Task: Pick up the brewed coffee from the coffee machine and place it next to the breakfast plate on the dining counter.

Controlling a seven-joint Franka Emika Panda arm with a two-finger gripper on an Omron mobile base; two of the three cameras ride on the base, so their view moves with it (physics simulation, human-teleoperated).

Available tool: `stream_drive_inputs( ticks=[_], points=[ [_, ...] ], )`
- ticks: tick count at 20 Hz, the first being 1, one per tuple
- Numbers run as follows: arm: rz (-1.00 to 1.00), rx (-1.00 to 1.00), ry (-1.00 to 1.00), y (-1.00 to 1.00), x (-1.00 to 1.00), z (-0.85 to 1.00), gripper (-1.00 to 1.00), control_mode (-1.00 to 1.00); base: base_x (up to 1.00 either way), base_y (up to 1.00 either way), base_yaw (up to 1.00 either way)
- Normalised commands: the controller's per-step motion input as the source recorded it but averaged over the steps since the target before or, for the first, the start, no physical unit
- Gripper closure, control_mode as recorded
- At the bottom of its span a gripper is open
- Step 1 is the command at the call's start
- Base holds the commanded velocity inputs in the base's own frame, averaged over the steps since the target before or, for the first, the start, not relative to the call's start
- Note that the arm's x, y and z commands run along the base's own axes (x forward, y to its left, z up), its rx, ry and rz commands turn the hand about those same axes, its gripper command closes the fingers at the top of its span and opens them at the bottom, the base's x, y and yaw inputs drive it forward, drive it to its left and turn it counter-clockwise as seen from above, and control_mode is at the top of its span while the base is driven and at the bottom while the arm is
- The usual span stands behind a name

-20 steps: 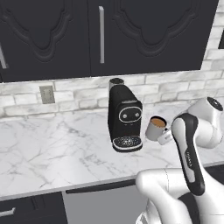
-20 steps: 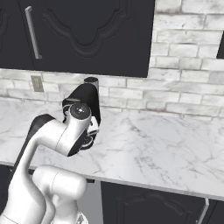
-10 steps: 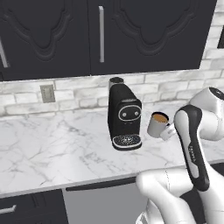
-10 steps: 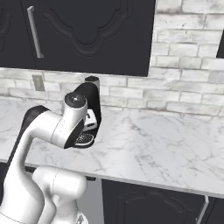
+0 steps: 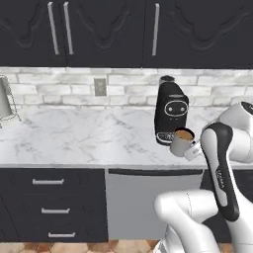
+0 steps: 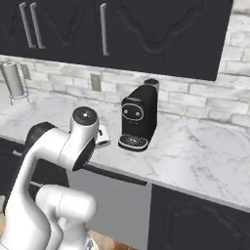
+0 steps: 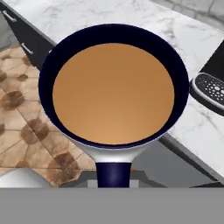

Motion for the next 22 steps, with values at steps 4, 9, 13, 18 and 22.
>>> stream_drive_inputs(
  ticks=[4, 9, 13, 18, 22],
  points=[
    [0.00, 0.00, 0.00, 0.00, 0.00, 0.00, 1.00, 1.00, -0.12, 0.29, 0.89],
    [0.00, 0.00, 0.00, 0.00, 0.00, 0.00, 1.00, 1.00, -0.07, 0.02, 0.99],
    [0.00, 0.00, 0.00, 0.00, 0.00, 0.00, 1.00, 1.00, -0.04, 0.00, 0.98],
    [0.00, 0.00, 0.00, 0.00, 0.00, 0.00, 1.00, 1.00, 0.00, 0.00, 0.95],
    [0.00, 0.00, 0.00, 0.00, 0.00, 0.00, 1.00, 1.00, 0.06, -0.02, 0.91]
  ],
)
